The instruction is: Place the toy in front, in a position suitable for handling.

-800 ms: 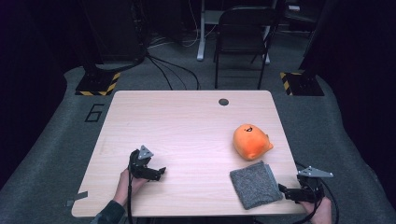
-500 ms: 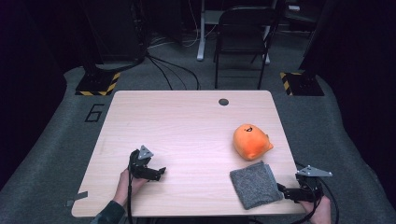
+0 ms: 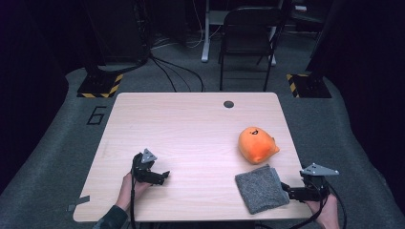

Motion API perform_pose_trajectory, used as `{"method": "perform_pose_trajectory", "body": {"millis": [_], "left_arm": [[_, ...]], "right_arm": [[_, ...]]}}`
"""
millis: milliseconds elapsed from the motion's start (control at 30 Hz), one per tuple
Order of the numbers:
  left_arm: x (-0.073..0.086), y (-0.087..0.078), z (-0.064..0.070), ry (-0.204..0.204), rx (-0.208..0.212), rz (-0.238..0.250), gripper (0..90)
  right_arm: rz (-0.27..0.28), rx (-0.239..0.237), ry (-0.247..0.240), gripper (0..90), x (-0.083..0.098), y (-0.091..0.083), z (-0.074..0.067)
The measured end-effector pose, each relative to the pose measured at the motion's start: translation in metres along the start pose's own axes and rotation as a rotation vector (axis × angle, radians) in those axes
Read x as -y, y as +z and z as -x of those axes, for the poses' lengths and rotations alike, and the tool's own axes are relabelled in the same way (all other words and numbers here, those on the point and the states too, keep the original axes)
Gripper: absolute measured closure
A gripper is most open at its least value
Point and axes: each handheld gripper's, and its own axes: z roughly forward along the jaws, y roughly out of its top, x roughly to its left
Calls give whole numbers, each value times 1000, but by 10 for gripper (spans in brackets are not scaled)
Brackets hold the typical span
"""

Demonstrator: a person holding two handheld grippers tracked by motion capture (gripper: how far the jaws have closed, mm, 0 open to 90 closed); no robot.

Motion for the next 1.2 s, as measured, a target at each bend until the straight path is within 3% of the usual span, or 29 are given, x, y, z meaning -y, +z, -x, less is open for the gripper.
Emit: {"method": "perform_pose_trajectory", "body": {"millis": [300, 767, 967, 1200], "left_arm": [[0, -1, 0, 8, 7, -8, 3], [-1, 0, -1, 16, 9, -9, 3], [-1, 1, 0, 10, 10, -2, 3], [-1, 1, 0, 14, 9, -1, 3]], "right_arm": [[12, -33, -48, 65, -21, 1, -6], [19, -64, -73, 37, -47, 5, -9], [-1, -78, -88, 19, -64, 10, -6], [-15, -87, -143, 19, -92, 12, -2]]}}
